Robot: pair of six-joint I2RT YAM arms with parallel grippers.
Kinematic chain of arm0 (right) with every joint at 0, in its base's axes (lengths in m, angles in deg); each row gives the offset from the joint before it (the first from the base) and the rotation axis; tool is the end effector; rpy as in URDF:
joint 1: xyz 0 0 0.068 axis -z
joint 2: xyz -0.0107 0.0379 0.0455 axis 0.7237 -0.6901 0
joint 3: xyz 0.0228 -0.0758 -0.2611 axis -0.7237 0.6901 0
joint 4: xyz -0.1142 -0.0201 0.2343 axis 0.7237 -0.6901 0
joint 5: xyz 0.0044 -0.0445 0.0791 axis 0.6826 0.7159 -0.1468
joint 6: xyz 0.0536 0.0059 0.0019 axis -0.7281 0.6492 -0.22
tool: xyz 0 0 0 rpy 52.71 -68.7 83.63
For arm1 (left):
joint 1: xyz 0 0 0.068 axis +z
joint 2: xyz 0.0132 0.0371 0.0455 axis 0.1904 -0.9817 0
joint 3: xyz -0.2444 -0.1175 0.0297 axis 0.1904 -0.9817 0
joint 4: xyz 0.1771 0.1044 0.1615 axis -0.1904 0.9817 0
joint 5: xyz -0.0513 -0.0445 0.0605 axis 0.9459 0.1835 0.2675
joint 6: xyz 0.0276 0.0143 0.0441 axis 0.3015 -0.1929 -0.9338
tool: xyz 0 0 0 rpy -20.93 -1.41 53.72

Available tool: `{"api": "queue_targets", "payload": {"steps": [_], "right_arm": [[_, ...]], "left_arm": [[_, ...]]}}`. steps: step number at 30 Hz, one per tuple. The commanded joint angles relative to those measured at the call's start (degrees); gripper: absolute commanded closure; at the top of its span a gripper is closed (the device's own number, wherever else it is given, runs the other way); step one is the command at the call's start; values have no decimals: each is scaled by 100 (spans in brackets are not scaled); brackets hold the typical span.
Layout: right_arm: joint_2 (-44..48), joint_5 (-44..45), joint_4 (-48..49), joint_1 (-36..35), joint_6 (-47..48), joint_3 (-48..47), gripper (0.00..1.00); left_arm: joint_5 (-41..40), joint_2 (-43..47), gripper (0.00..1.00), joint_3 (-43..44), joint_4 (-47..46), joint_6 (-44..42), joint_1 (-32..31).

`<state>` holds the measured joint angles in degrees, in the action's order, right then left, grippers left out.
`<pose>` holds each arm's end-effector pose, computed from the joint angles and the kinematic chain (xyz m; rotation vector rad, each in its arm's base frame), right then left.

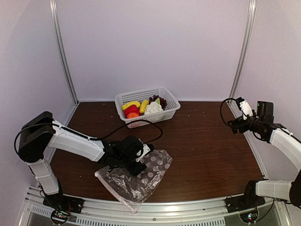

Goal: Place the food in the zip-top bag and seal the zipper
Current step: Adjust the zipper food storage bag at the center of the board.

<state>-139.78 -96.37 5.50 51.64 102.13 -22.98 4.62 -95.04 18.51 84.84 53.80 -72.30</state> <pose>0.2260 -0.0091 0.2624 -0.4747 2.0036 0.0708 0.1665 -0.2920 0.1310 1.0564 2.3187 -0.2768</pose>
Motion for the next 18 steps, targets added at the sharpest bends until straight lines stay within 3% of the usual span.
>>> {"api": "queue_targets", "payload": {"steps": [1,13,18], "right_arm": [[-45,-50,-76,43,27,31,0],[17,-38,-106,43,6,20,0],[38,-53,-108,43,8,11,0]], "left_arm": [[-866,54,32,-255,135,788,494],[-1744,458,27,-649,350,1509,1828],[-1614,995,24,-259,325,1041,1889]]}}
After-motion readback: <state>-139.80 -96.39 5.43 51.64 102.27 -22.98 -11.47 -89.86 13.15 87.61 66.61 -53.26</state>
